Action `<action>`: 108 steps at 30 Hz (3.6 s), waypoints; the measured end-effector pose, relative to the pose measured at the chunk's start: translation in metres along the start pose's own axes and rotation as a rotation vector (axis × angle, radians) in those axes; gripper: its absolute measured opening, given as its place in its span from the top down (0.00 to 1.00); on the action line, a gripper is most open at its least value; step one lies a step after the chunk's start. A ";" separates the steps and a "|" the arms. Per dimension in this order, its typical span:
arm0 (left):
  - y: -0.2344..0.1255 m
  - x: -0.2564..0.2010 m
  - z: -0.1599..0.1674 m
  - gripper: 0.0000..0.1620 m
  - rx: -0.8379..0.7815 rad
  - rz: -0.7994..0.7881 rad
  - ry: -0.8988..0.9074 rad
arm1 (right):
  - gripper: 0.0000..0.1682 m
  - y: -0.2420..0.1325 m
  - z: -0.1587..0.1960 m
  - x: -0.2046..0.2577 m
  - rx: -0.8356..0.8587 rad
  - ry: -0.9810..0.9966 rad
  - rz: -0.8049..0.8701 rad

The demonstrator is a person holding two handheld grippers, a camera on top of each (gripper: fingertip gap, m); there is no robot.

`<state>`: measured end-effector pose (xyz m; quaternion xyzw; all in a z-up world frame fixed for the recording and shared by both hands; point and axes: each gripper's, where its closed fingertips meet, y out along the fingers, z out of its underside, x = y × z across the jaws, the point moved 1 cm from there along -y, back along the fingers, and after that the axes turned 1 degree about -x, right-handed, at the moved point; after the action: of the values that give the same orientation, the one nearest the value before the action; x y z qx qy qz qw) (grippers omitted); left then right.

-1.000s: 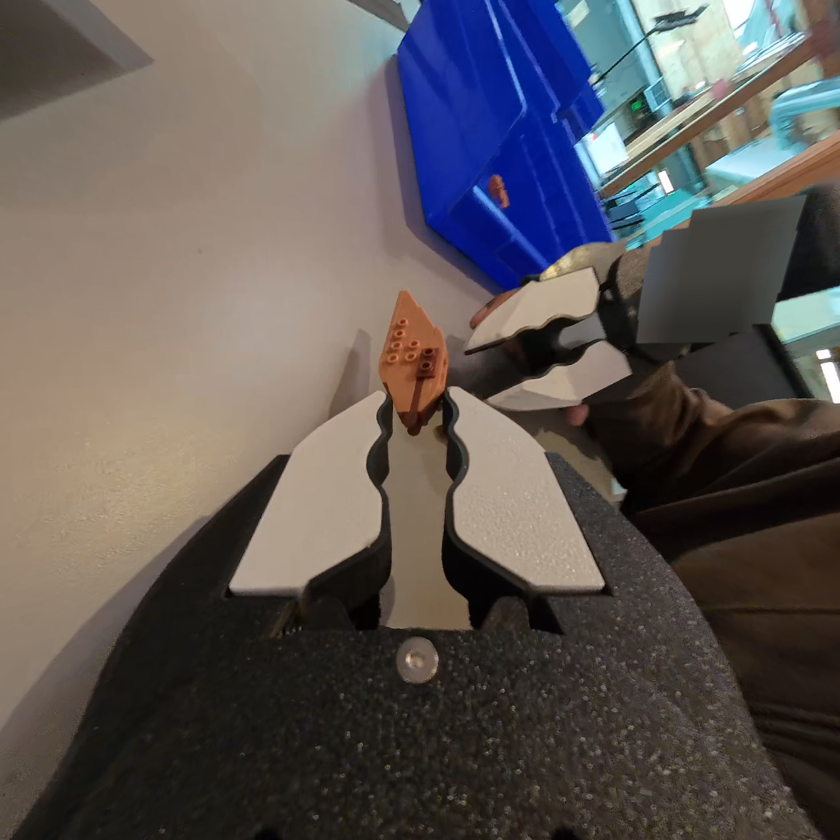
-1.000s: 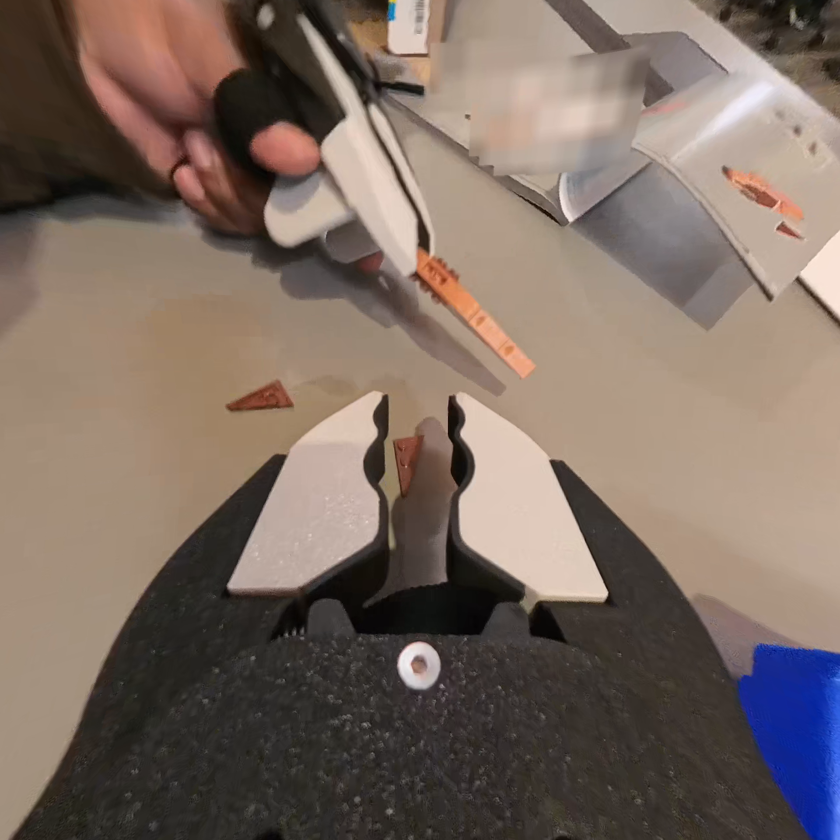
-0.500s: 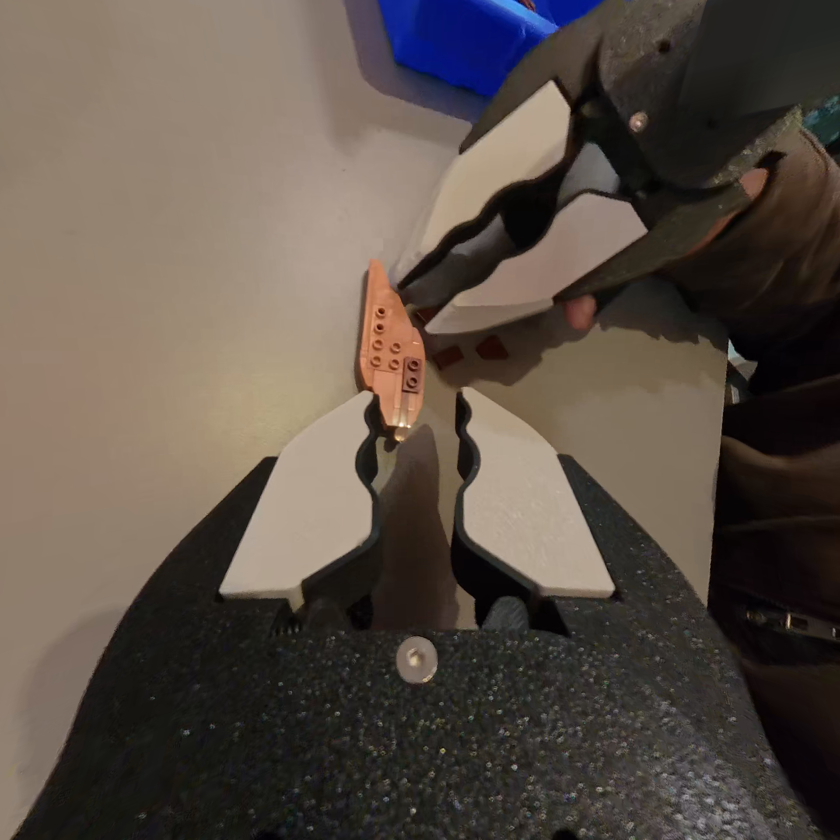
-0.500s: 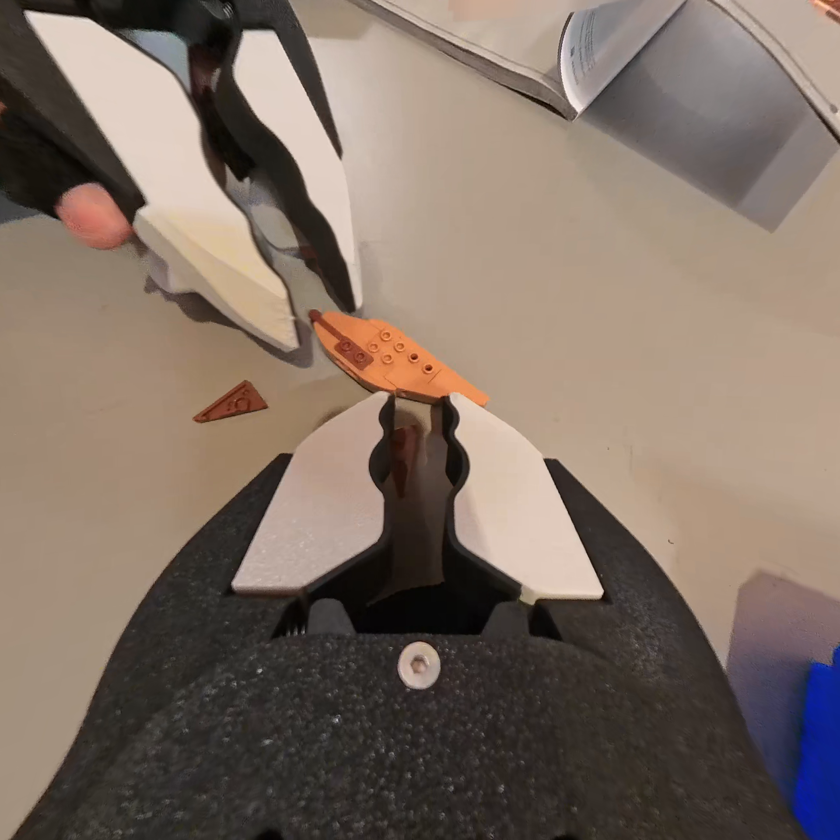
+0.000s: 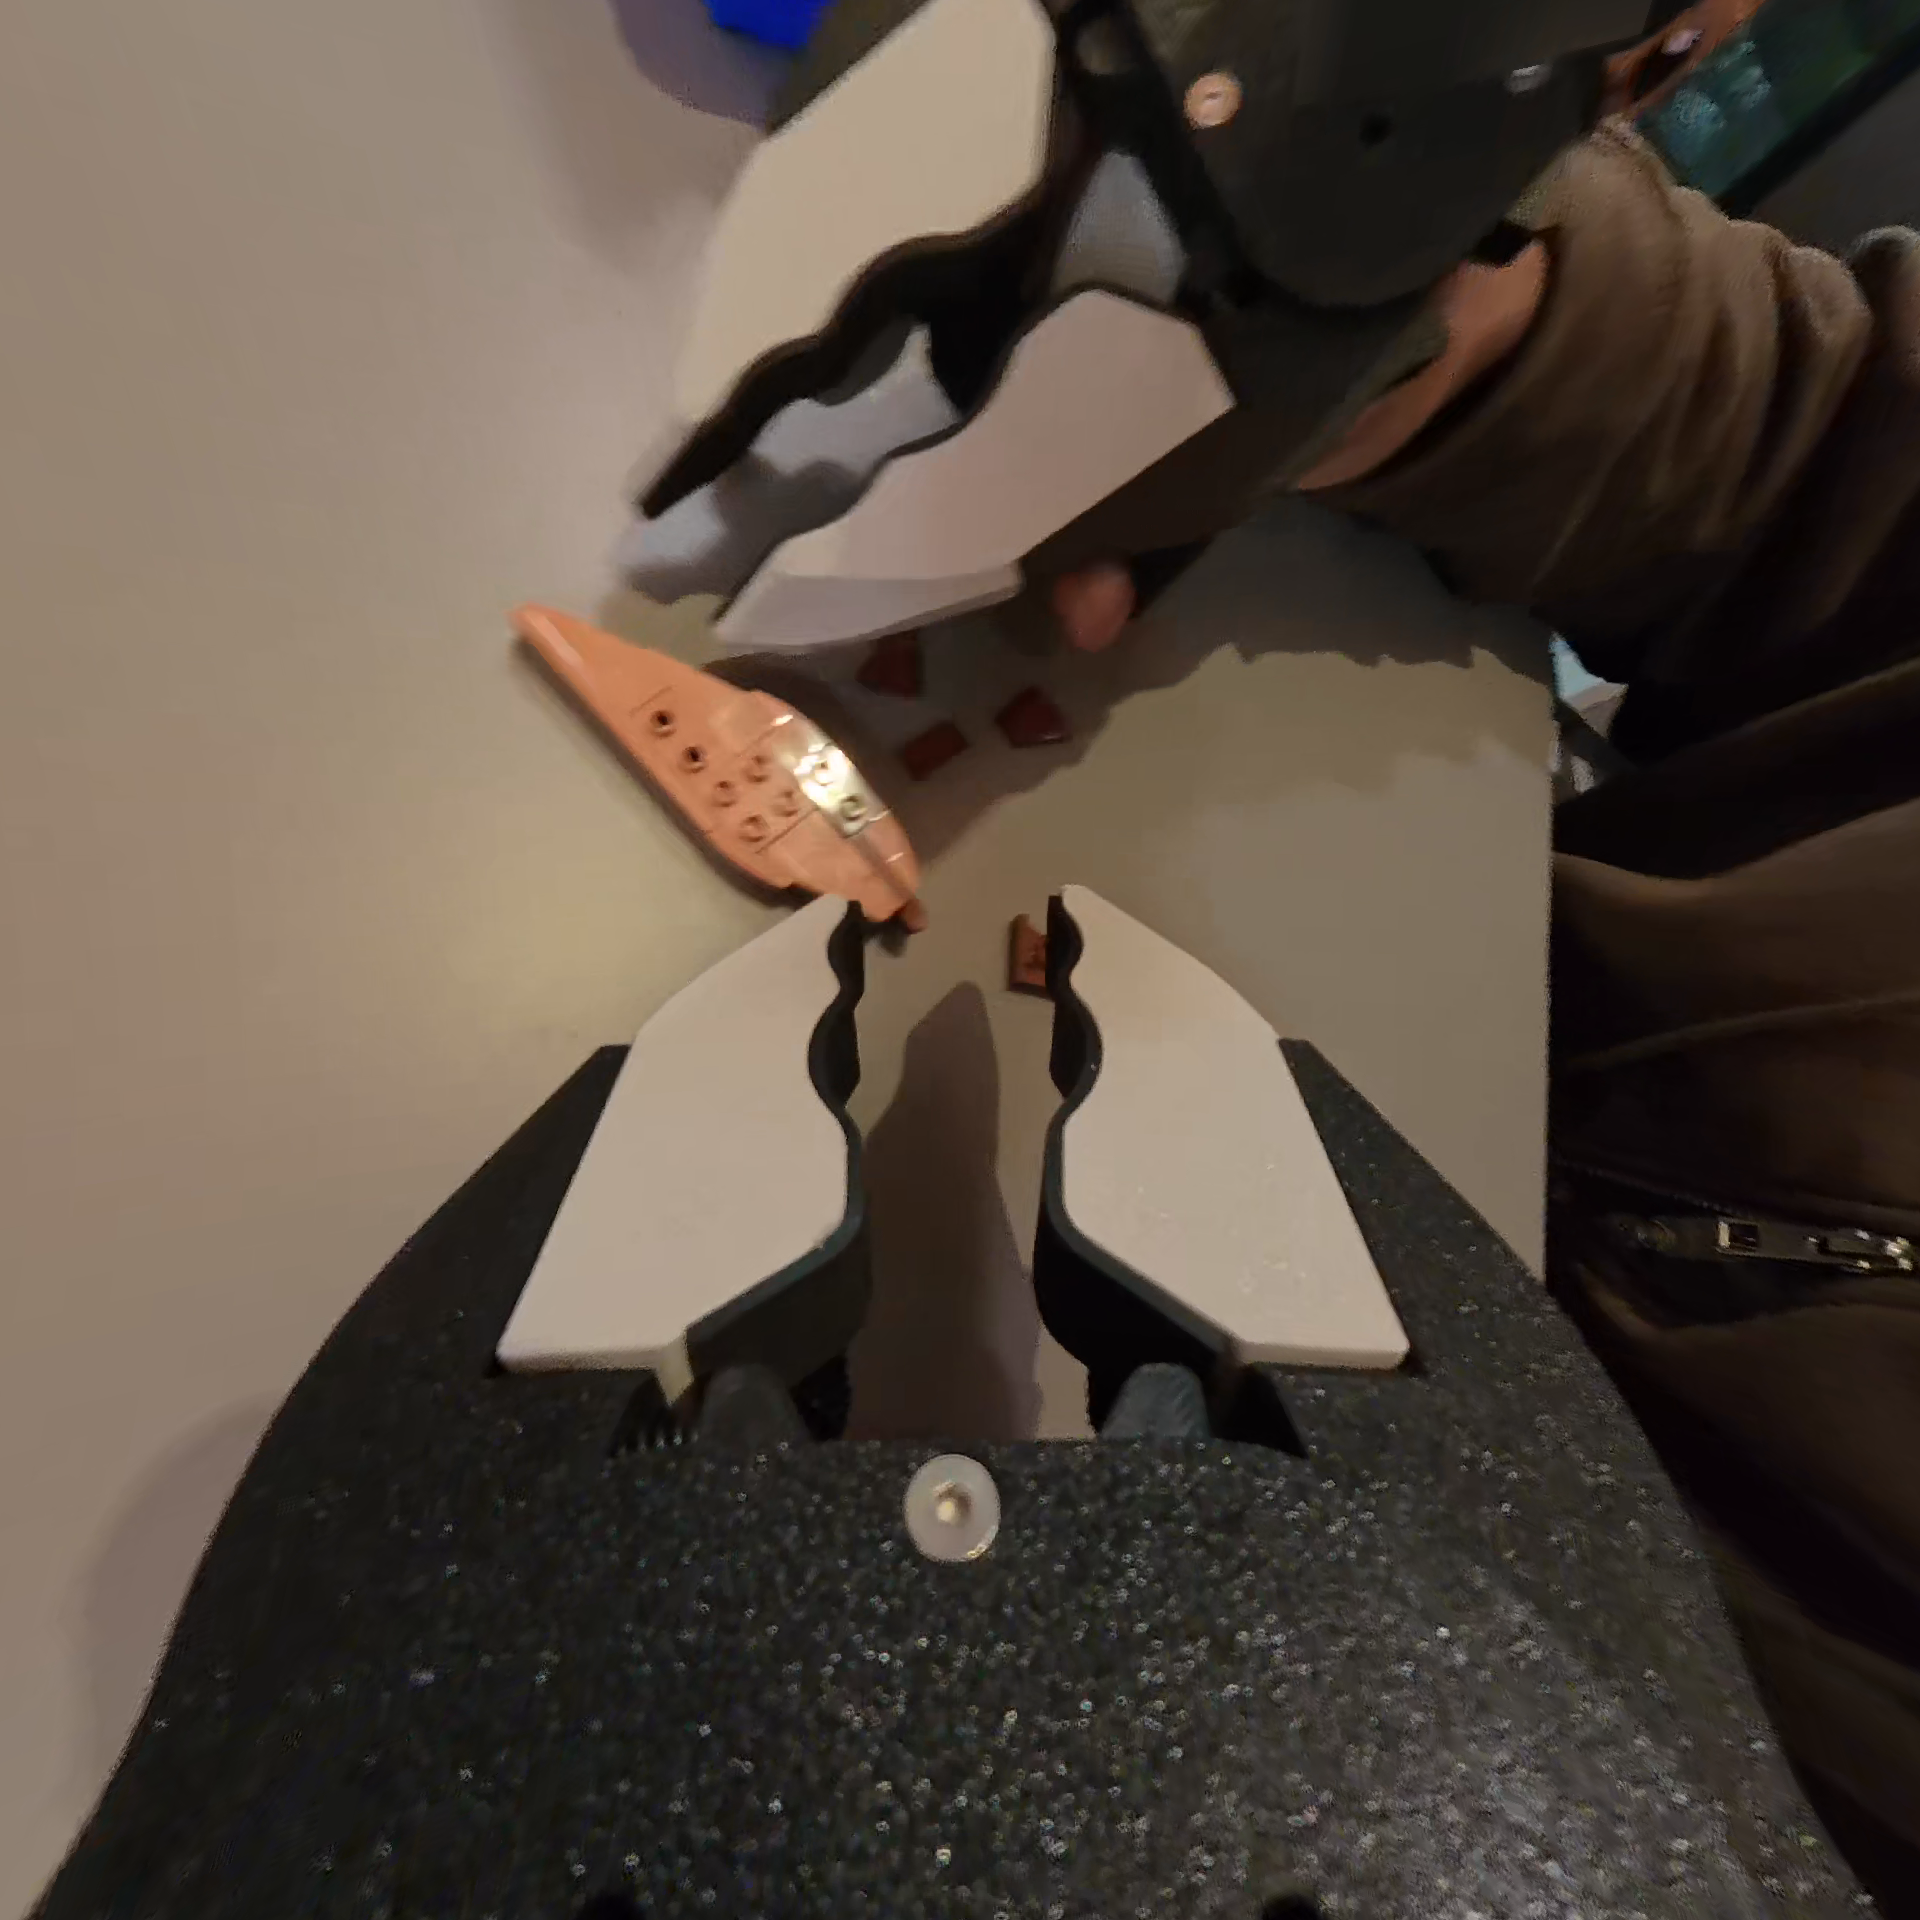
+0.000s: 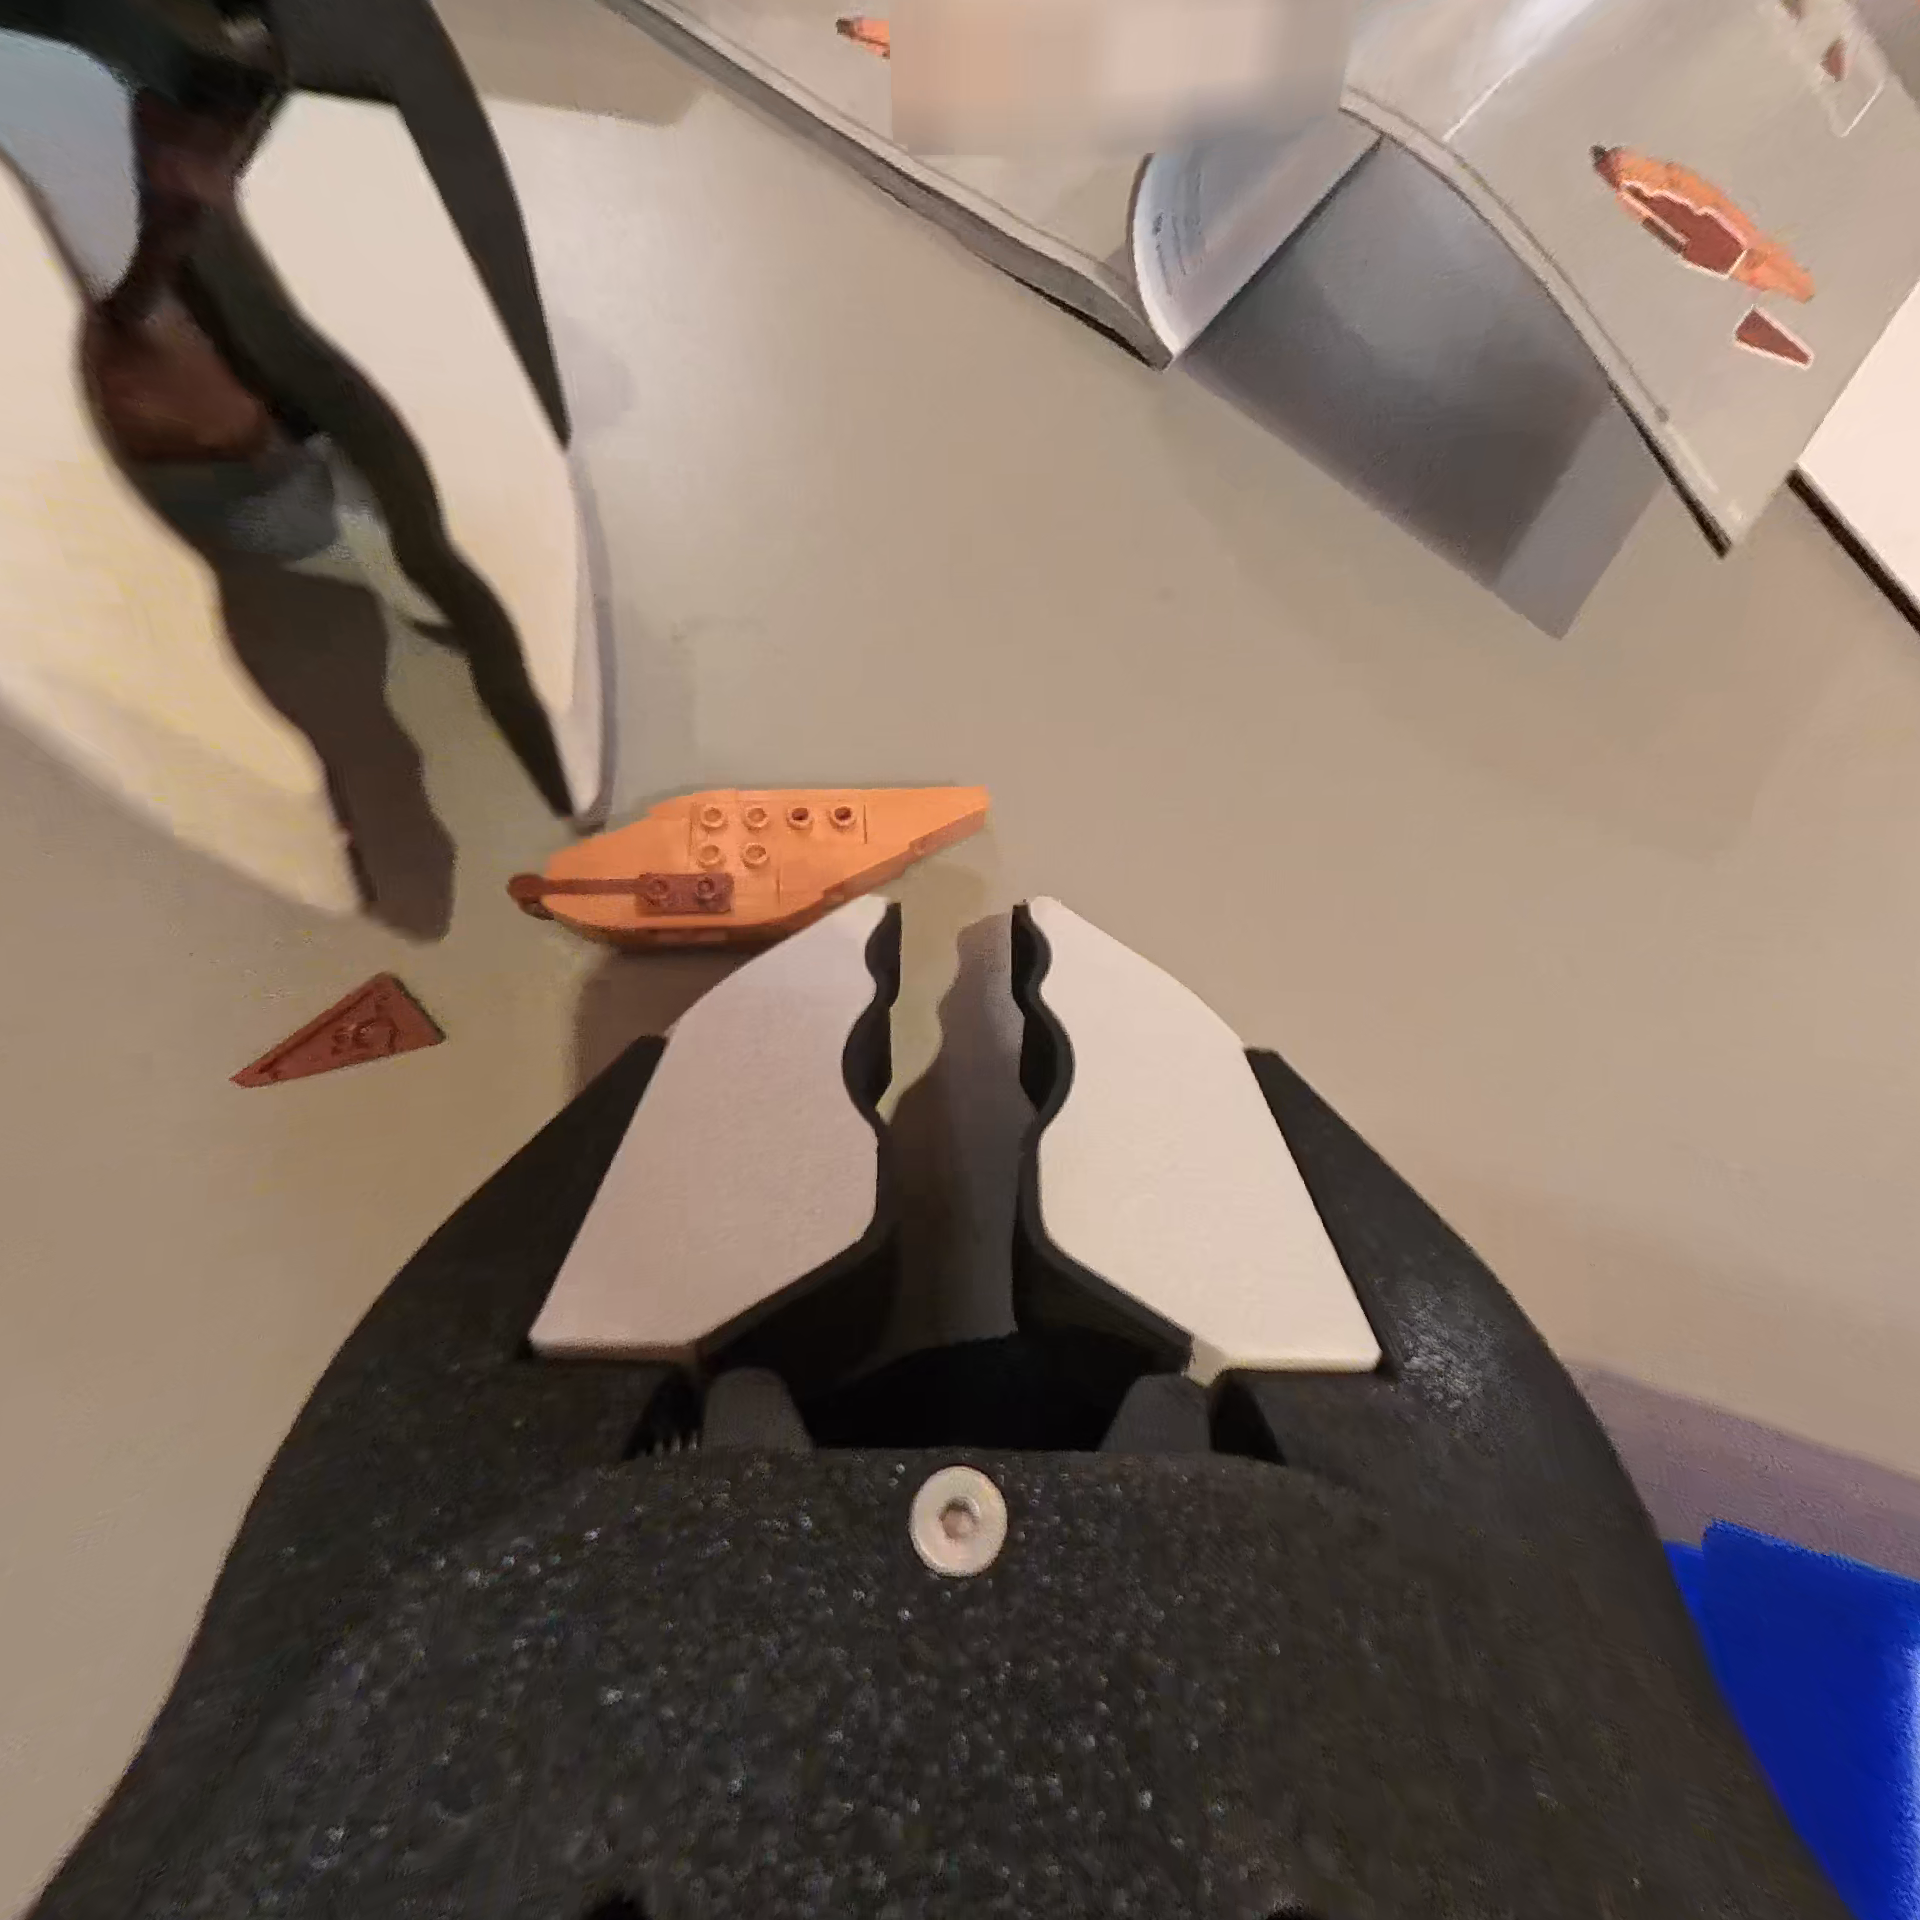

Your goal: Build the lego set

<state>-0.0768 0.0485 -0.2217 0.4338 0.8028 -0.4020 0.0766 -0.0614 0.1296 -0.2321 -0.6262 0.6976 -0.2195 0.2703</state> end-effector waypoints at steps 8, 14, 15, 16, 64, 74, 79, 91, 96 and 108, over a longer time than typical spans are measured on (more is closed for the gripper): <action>0.009 -0.001 0.002 0.81 0.025 -0.018 0.047 | 0.92 0.008 0.001 0.011 0.037 -0.069 -0.011; 0.016 -0.014 0.003 0.80 0.028 0.046 0.095 | 0.90 0.003 -0.003 -0.004 -0.010 -0.052 0.055; 0.013 -0.012 0.002 0.80 0.021 0.040 0.092 | 0.90 0.000 -0.003 -0.005 -0.025 -0.047 0.050; 0.009 -0.010 0.000 0.81 0.010 0.034 0.087 | 0.90 -0.003 -0.003 -0.005 -0.043 -0.043 0.043; -0.031 0.055 -0.032 0.75 -0.247 -0.341 0.341 | 0.90 -0.038 0.027 0.004 -0.082 -0.146 -0.100; -0.044 0.064 -0.035 0.75 -0.318 -0.321 0.219 | 0.90 -0.037 0.027 0.002 -0.069 -0.159 -0.064; -0.048 0.068 -0.035 0.75 -0.334 -0.297 0.147 | 0.90 -0.036 0.028 0.002 -0.063 -0.165 -0.059; -0.045 0.072 -0.034 0.75 -0.308 -0.317 0.131 | 0.90 -0.037 0.028 0.001 -0.066 -0.172 -0.047; -0.042 0.070 -0.039 0.75 -0.313 -0.312 0.184 | 0.90 -0.038 0.025 0.000 -0.086 -0.172 -0.035; -0.027 0.051 -0.043 0.74 -0.232 -0.090 0.457 | 0.89 -0.037 0.014 0.013 -0.156 -0.251 -0.027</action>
<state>-0.1185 0.1037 -0.2016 0.4655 0.8584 -0.2018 -0.0755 -0.0250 0.1126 -0.2198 -0.6770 0.6648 -0.0883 0.3031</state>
